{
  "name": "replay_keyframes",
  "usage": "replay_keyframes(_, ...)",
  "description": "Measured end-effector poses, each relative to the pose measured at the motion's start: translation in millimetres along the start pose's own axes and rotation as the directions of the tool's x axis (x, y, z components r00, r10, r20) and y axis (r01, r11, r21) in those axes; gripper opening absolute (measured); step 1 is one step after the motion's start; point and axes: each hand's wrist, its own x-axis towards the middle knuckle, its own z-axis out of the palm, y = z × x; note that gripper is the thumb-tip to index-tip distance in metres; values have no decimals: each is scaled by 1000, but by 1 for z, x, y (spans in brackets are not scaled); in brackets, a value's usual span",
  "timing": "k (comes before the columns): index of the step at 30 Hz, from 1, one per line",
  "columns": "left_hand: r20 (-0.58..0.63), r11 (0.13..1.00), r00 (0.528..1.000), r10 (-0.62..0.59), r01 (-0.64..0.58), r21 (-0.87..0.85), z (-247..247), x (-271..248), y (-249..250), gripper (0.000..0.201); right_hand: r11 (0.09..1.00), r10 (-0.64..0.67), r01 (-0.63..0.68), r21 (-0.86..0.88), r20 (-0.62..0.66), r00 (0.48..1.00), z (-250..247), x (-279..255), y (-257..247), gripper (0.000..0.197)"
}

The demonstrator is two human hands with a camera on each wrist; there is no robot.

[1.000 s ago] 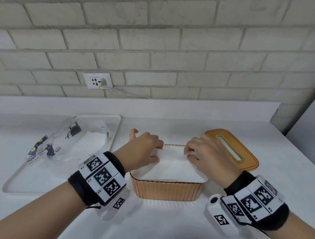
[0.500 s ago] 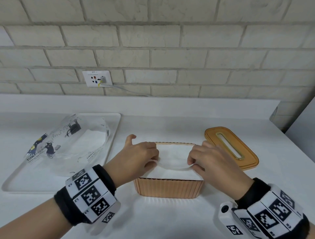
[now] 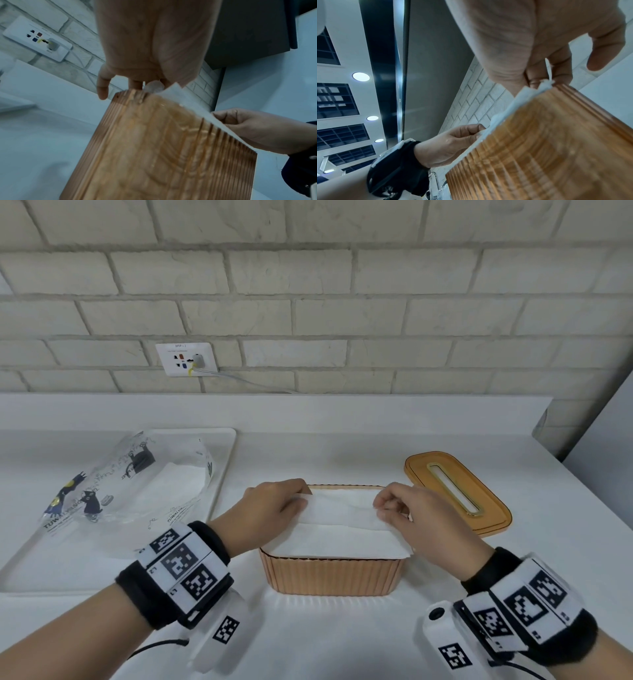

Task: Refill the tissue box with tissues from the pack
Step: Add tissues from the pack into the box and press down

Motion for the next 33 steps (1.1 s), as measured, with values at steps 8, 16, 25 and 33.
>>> replay_keyframes(8,-67,971,998,12,5,238,3,-4,9,23,998,8,-10,-59,-33,999,4,4,0,27)
replay_keyframes(16,-90,750,947,308,-183,635,11,-13,20,57,976,-93,78,-204,-67,993,4,4,-3,24)
replay_keyframes(25,230,849,969,96,-200,489,0,-17,34,39,908,-342,335,-251,20,940,-14,-7,-1,33)
replay_keyframes(33,192,841,981,32,-131,525,16,-17,46,57,844,-246,322,-430,225,943,-23,-4,5,41)
